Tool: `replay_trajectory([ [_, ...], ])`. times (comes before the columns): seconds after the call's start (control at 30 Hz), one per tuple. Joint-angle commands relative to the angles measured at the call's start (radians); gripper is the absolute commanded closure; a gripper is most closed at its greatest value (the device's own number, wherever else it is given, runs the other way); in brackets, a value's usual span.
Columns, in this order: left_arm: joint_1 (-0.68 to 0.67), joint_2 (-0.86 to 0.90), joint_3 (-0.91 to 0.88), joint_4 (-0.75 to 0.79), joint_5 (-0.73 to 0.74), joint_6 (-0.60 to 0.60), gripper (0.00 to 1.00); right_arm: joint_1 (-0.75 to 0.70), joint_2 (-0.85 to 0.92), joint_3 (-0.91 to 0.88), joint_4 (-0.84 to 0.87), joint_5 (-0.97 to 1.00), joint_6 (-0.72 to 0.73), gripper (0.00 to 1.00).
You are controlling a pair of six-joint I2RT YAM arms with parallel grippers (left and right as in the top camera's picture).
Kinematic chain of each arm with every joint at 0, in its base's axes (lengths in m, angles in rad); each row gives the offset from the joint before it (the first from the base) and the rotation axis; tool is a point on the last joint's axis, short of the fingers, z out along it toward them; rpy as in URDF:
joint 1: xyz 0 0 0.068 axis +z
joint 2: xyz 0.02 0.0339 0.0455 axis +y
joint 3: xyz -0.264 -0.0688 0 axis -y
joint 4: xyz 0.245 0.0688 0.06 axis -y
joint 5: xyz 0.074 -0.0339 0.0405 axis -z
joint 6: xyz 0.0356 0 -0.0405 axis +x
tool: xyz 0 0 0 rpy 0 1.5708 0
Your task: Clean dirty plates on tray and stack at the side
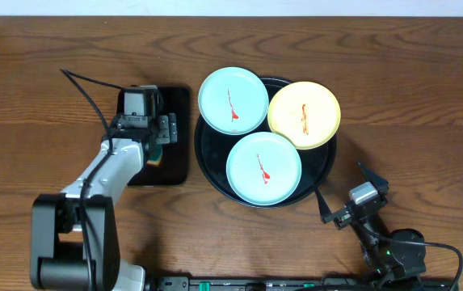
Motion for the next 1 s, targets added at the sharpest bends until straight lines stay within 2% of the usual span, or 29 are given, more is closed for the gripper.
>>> replay_trajectory([
  [0.0, -0.001, 0.038, 0.029, 0.003, -0.013, 0.017, 0.12, 0.005, -0.004, -0.005, 0.001, 0.002, -0.01, 0.01],
  [0.07, 0.002, 0.052, 0.029, 0.003, -0.013, 0.017, 0.14, 0.005, -0.004, -0.005, 0.001, 0.002, -0.01, 0.01],
  [0.23, 0.035, 0.077, 0.029, 0.003, -0.013, 0.016, 0.24, 0.005, -0.004, -0.005, 0.001, 0.002, -0.01, 0.01],
  [0.53, 0.077, 0.093, 0.029, 0.003, 0.025, 0.013, 0.3, 0.005, -0.004, -0.005, 0.001, 0.002, -0.01, 0.01],
  [0.8, 0.077, 0.097, 0.027, 0.003, 0.025, 0.013, 0.5, 0.005, -0.004, -0.005, 0.001, 0.002, -0.01, 0.01],
  [0.97, 0.077, 0.097, 0.027, 0.002, 0.025, -0.006, 0.66, 0.005, -0.004, -0.005, 0.001, 0.002, -0.01, 0.01],
])
